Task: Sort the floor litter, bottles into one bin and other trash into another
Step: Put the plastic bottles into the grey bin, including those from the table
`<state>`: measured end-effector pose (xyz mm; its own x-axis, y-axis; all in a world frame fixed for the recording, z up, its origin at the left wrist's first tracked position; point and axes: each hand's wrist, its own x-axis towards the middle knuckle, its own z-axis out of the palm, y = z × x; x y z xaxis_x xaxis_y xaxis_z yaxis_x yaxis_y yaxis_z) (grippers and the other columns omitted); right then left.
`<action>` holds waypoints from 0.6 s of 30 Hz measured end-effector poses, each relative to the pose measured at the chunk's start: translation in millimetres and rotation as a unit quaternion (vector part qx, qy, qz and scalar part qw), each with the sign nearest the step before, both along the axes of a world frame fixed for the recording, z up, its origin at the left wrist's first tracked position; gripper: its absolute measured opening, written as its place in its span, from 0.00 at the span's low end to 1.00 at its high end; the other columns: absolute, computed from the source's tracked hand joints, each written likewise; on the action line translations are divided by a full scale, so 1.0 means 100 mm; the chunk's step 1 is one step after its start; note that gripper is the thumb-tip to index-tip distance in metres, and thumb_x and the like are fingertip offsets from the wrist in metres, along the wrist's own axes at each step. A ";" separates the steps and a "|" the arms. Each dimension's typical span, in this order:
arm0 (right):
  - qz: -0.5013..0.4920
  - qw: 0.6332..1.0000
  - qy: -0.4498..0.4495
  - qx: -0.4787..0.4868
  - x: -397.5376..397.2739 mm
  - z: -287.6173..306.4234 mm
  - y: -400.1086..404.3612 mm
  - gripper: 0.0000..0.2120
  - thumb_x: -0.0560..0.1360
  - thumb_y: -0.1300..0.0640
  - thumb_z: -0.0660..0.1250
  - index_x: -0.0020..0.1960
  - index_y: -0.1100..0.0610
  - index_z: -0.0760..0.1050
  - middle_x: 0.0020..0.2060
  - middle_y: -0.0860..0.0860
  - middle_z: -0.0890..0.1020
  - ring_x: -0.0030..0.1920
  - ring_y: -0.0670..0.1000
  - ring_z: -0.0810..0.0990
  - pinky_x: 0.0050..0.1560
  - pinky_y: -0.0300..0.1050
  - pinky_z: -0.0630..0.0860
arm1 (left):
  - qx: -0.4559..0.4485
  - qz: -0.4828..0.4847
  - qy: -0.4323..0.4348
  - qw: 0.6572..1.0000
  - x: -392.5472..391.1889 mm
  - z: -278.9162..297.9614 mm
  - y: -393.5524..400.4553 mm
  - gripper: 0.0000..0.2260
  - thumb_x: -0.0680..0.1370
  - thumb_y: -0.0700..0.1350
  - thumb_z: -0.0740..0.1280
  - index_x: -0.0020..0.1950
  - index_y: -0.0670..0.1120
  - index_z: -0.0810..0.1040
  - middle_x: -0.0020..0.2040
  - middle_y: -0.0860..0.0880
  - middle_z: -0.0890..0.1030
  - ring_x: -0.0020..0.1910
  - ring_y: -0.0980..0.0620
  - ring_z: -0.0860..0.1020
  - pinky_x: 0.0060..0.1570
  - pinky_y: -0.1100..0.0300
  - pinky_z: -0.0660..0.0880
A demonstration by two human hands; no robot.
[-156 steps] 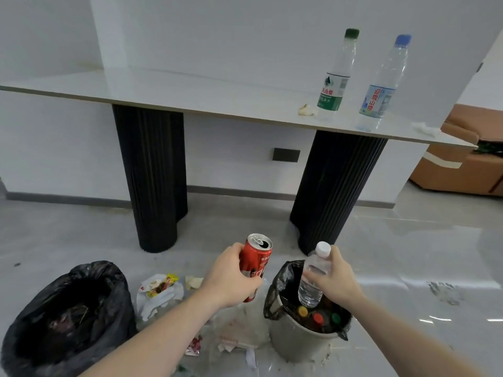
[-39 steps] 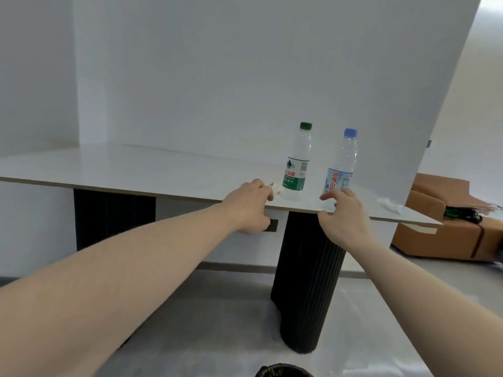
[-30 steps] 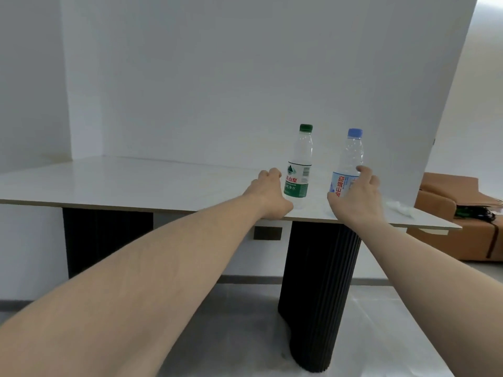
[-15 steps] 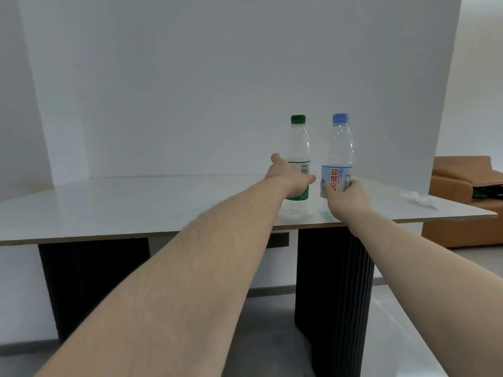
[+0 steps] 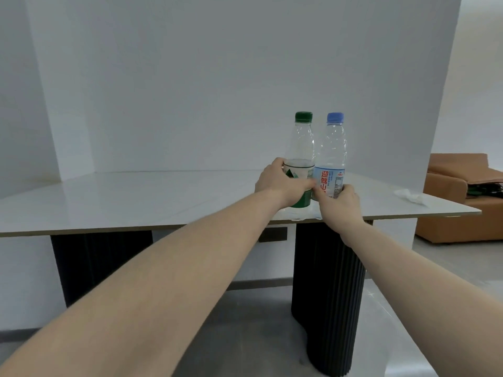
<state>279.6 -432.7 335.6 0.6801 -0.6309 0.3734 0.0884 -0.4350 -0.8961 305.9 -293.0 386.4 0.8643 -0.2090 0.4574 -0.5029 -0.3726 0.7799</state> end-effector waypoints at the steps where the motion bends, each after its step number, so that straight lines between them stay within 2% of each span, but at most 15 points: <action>1: 0.016 0.999 -0.016 0.023 -0.10 -0.02 0.08 0.29 0.73 0.39 0.72 0.64 0.56 0.70 0.59 0.54 0.77 0.54 0.54 0.79 0.56 0.55 0.79 | -0.013 -0.001 -0.004 1.000 -0.11 -0.03 0.12 0.28 0.68 0.58 0.79 0.63 0.52 0.76 0.56 0.55 0.80 0.54 0.53 0.79 0.54 0.56 0.76; 3: 0.048 0.992 -0.051 0.107 -0.37 -0.12 0.26 0.23 0.75 0.42 0.72 0.61 0.53 0.70 0.55 0.50 0.79 0.52 0.49 0.80 0.48 0.46 0.77 | -0.043 0.000 -0.010 0.999 -0.34 -0.12 0.39 0.25 0.67 0.56 0.80 0.61 0.54 0.76 0.54 0.58 0.79 0.53 0.55 0.79 0.54 0.57 0.75; 5: 0.065 0.982 -0.066 0.168 -0.71 -0.34 0.46 0.22 0.76 0.44 0.72 0.62 0.53 0.70 0.52 0.46 0.80 0.51 0.45 0.80 0.41 0.39 0.73 | -0.075 -0.018 0.010 0.997 -0.59 -0.27 0.71 0.26 0.67 0.55 0.81 0.61 0.55 0.76 0.54 0.60 0.79 0.53 0.57 0.79 0.54 0.57 0.77; 7: 0.073 0.981 -0.065 0.169 -1.04 -0.67 0.63 0.23 0.75 0.45 0.73 0.64 0.53 0.70 0.53 0.45 0.81 0.51 0.42 0.80 0.42 0.36 0.73 | -0.094 -0.043 0.044 0.994 -0.87 -0.49 1.02 0.27 0.68 0.53 0.81 0.64 0.56 0.76 0.56 0.59 0.80 0.53 0.60 0.79 0.52 0.59 0.77; 10: 0.080 0.983 -0.027 0.165 -1.46 -1.19 0.83 0.25 0.74 0.48 0.75 0.65 0.50 0.69 0.54 0.43 0.81 0.52 0.39 0.79 0.47 0.38 0.74 | -0.094 -0.048 0.079 0.991 -1.29 -0.92 1.45 0.26 0.68 0.51 0.81 0.61 0.61 0.75 0.55 0.61 0.81 0.53 0.61 0.79 0.53 0.59 0.78; 12: 0.084 0.983 0.015 0.162 -1.68 -1.48 0.93 0.24 0.74 0.50 0.75 0.64 0.48 0.68 0.53 0.43 0.81 0.52 0.41 0.80 0.50 0.42 0.75 | -0.079 -0.035 0.114 0.990 -1.58 -1.27 1.69 0.24 0.68 0.50 0.80 0.59 0.62 0.75 0.53 0.61 0.82 0.52 0.61 0.80 0.52 0.60 0.79; 15: 0.088 0.983 0.064 0.145 -1.95 -1.82 1.04 0.24 0.73 0.55 0.75 0.62 0.46 0.67 0.52 0.43 0.81 0.51 0.43 0.80 0.46 0.41 0.75 | -0.070 -0.018 0.157 0.985 -1.93 -1.79 1.93 0.23 0.68 0.47 0.80 0.57 0.61 0.75 0.50 0.60 0.83 0.51 0.60 0.81 0.50 0.63 0.78; 18: 0.088 0.982 0.109 0.124 -2.22 -2.15 1.08 0.26 0.72 0.59 0.75 0.62 0.46 0.66 0.52 0.44 0.80 0.50 0.43 0.79 0.43 0.39 0.74 | -0.041 0.010 0.178 0.983 -2.19 -2.20 2.07 0.23 0.68 0.45 0.80 0.57 0.60 0.75 0.50 0.60 0.82 0.49 0.62 0.80 0.45 0.69 0.74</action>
<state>57.7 -325.0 120.5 0.8337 -0.5492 0.0574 -0.0624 -0.1969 -0.9784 87.2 -86.2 166.3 0.9760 -0.1664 0.1405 -0.1868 -0.3083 0.9327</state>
